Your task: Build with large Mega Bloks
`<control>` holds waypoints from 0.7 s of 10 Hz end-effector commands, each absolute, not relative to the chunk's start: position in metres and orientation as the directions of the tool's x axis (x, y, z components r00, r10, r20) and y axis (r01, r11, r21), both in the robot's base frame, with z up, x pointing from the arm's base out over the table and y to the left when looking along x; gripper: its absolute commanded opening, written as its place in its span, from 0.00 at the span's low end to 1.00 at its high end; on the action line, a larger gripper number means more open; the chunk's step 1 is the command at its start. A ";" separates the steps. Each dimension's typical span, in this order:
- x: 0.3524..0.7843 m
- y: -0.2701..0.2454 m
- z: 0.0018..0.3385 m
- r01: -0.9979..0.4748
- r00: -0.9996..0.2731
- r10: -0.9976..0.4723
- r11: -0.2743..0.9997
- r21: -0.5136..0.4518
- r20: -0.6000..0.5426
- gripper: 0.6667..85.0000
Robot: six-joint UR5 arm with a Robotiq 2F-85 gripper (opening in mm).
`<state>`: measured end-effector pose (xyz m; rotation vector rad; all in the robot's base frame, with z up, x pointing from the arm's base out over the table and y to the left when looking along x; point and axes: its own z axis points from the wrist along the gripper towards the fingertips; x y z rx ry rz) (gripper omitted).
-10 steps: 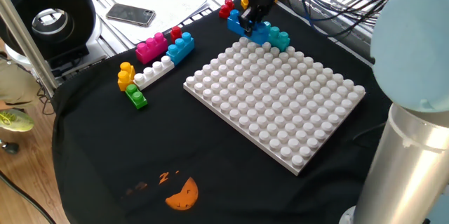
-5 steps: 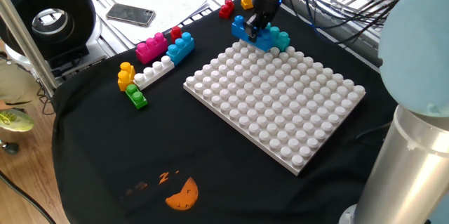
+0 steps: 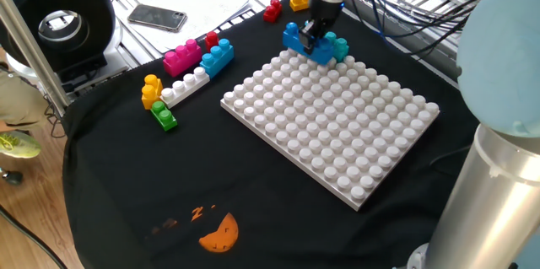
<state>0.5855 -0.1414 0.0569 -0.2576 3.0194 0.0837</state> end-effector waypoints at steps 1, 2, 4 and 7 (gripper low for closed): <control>0.578 -0.139 0.053 -0.158 -0.983 -0.150 0.985 0.070 -0.108 0.00; 0.579 -0.139 0.052 -0.125 -0.987 -0.117 0.990 0.070 -0.110 0.00; 0.581 -0.139 0.048 -0.095 -0.990 -0.086 0.993 0.072 -0.114 0.00; 0.584 -0.138 0.041 -0.082 -0.990 -0.073 0.994 0.072 -0.121 0.00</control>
